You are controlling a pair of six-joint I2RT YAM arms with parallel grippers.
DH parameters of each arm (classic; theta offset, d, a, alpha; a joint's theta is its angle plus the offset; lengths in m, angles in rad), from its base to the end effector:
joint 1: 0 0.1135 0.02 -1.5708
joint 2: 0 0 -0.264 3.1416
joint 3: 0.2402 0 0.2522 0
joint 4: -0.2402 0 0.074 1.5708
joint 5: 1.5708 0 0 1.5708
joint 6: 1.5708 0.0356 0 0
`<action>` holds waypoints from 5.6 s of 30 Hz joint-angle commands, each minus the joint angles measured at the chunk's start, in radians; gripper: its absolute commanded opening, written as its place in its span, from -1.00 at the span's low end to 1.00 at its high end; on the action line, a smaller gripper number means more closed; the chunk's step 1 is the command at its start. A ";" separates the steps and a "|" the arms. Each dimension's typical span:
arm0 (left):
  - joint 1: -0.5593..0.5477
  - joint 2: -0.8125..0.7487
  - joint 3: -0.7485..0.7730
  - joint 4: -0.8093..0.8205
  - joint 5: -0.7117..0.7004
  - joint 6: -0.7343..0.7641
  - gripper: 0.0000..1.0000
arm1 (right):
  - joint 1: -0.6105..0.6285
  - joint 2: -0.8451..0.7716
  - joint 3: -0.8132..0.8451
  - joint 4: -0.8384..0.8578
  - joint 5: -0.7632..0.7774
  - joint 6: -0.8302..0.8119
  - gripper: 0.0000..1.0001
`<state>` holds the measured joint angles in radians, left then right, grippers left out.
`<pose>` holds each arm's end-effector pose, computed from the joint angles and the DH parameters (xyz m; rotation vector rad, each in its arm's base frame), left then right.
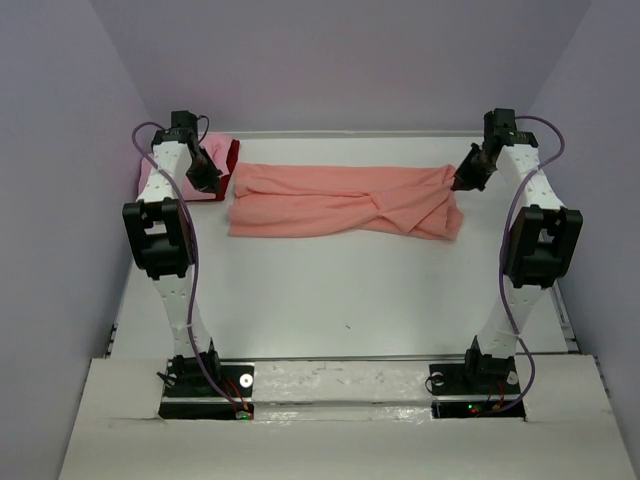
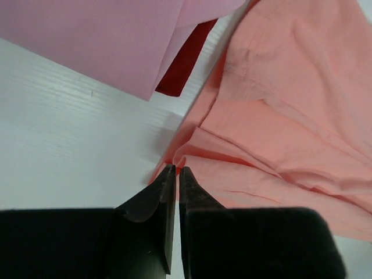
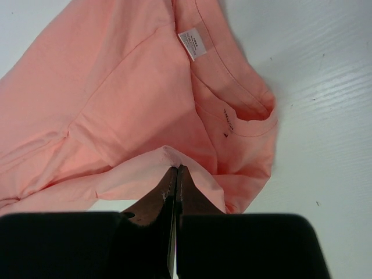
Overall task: Fold and stack the t-shirts
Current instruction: Fold the other side of the tshirt into a rectangle
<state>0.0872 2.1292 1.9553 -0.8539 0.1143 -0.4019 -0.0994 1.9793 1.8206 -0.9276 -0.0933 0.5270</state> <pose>0.4666 0.0367 0.2605 -0.5918 2.5432 -0.2614 0.4254 -0.0391 0.2795 0.7950 2.5549 0.2623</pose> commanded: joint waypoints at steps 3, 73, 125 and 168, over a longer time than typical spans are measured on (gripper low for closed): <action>0.003 -0.107 -0.172 0.036 0.106 -0.005 -0.25 | -0.010 0.001 0.019 0.006 -0.008 -0.015 -1.00; 0.022 -0.209 -0.573 0.404 0.254 -0.025 -0.04 | -0.010 0.043 0.026 0.010 -0.029 -0.021 -1.00; 0.020 -0.129 -0.242 0.297 0.262 -0.051 -1.00 | -0.019 0.153 0.287 -0.054 -0.025 -0.032 -1.00; 0.017 0.141 0.151 0.274 0.271 -0.077 -1.00 | -0.028 0.345 0.490 0.055 -0.078 -0.041 -1.00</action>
<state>0.0982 2.2707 2.0598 -0.6159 0.3668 -0.4717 -0.1120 2.3165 2.2780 -0.9562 -0.1654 0.5083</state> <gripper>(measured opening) 0.014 0.010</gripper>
